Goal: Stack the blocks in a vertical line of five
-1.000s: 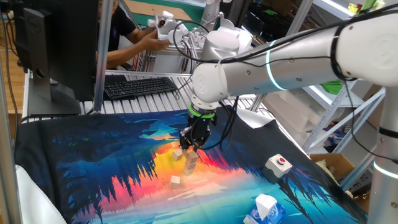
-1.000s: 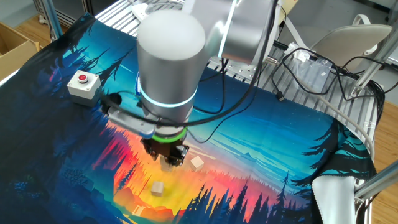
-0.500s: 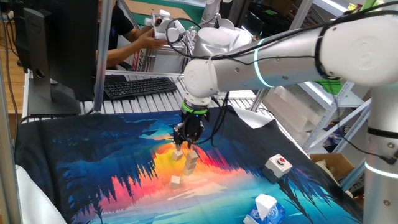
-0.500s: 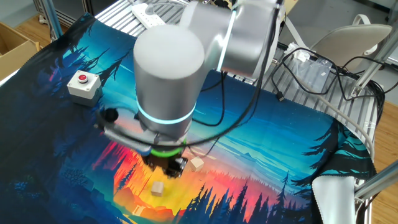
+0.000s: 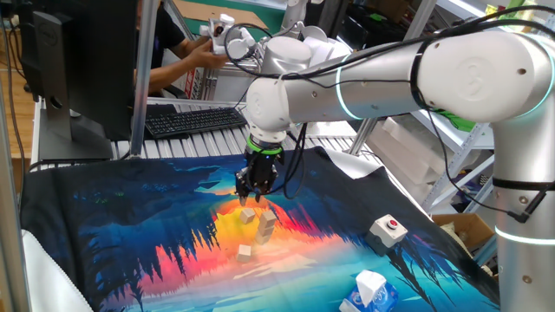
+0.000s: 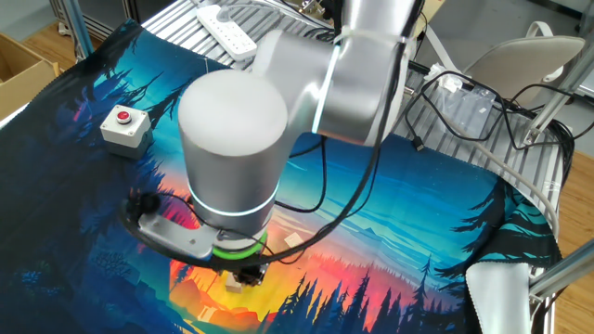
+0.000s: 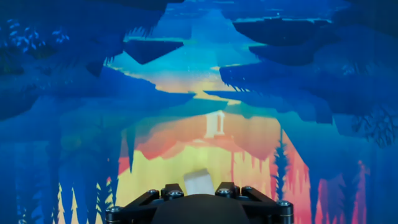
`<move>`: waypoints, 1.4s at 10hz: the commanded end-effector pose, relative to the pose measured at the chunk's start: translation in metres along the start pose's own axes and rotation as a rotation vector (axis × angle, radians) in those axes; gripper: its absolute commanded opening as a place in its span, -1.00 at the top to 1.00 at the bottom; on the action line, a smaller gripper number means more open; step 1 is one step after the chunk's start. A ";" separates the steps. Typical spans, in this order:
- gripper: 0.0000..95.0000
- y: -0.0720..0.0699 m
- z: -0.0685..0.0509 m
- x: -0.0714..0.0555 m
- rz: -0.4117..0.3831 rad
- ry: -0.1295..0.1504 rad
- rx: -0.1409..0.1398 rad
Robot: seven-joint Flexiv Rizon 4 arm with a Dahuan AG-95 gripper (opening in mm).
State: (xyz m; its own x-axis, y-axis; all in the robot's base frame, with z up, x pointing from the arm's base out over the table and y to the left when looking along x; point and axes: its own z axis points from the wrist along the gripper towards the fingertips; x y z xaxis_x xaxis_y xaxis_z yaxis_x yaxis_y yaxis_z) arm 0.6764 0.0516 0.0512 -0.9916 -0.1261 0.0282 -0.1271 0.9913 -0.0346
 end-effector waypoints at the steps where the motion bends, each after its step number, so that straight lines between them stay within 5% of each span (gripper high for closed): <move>1: 0.20 0.001 0.003 0.001 -0.020 -0.003 0.007; 8: 0.20 0.001 0.014 -0.002 -0.115 -0.002 0.032; 14: 0.20 0.001 0.029 -0.003 -0.115 -0.003 0.026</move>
State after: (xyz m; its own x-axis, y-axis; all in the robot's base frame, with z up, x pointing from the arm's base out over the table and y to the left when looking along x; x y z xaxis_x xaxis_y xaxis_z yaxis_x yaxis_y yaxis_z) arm 0.6787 0.0519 0.0214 -0.9706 -0.2387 0.0317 -0.2401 0.9691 -0.0566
